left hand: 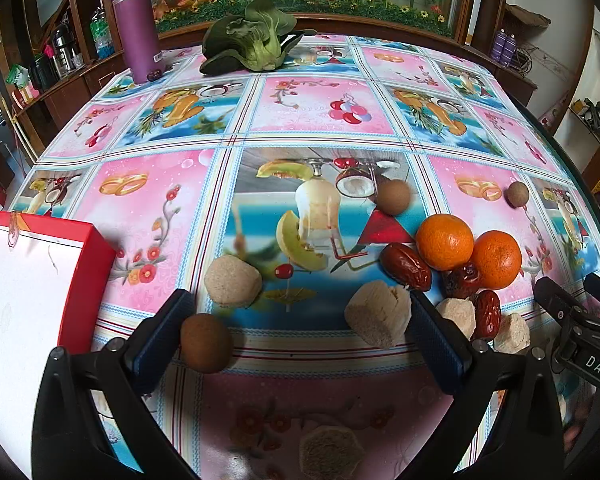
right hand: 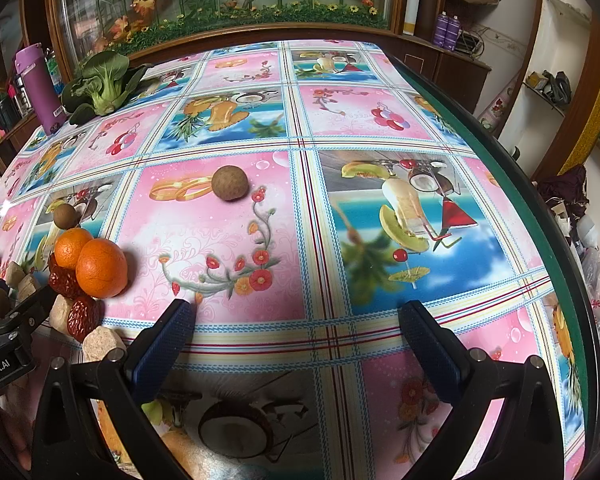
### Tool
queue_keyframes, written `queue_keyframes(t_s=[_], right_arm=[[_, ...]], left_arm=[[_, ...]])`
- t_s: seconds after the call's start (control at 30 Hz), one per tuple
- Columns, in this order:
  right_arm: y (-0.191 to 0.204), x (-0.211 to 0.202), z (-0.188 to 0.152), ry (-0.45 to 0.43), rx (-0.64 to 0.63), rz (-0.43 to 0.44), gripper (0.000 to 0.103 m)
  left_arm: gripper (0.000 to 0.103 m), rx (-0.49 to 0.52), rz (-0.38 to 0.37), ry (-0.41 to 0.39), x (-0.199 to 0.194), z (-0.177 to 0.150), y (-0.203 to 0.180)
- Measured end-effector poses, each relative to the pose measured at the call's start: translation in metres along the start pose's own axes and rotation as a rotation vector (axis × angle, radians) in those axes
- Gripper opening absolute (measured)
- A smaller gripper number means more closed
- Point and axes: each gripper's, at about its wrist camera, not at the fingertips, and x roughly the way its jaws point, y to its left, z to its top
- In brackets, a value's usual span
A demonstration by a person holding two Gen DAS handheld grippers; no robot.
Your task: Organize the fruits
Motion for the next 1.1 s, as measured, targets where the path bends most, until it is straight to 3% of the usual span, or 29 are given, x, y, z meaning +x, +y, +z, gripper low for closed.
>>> queue_keyframes(t_s=[0.17, 0.3, 0.47, 0.6, 0.7, 0.9, 1.1], right_arm=[[0.001, -0.004, -0.003, 0.009, -0.019, 0.013, 0.103], [-0.002, -0.005, 0.001, 0.076, -0.098, 0.103, 0.102], [-0.009, -0.054, 0.002, -0.084, -0.085, 0.287, 0.102], [0.014, -0.07, 0.018, -0.131, -0.141, 0.309, 0.102], [0.039, -0.074, 0.022, -0.134, -0.183, 0.311, 0.102], [0.061, -0.094, 0.012, -0.159, -0.209, 0.367, 0.102], [0.065, -0.103, 0.012, -0.176, -0.203, 0.363, 0.102]], left_arm=[[0.103, 0.0, -0.001, 0.003, 0.0, 0.0, 0.0], [0.103, 0.02, 0.013, 0.029, -0.005, -0.001, 0.002], [0.103, 0.068, 0.063, -0.093, -0.051, -0.013, 0.012], [0.103, 0.077, 0.096, -0.202, -0.093, -0.021, 0.034], [0.103, 0.059, 0.112, -0.235, -0.107, -0.02, 0.045], [0.103, 0.041, 0.16, -0.256, -0.122, -0.022, 0.057], [0.103, 0.038, 0.167, -0.271, -0.132, -0.027, 0.057]])
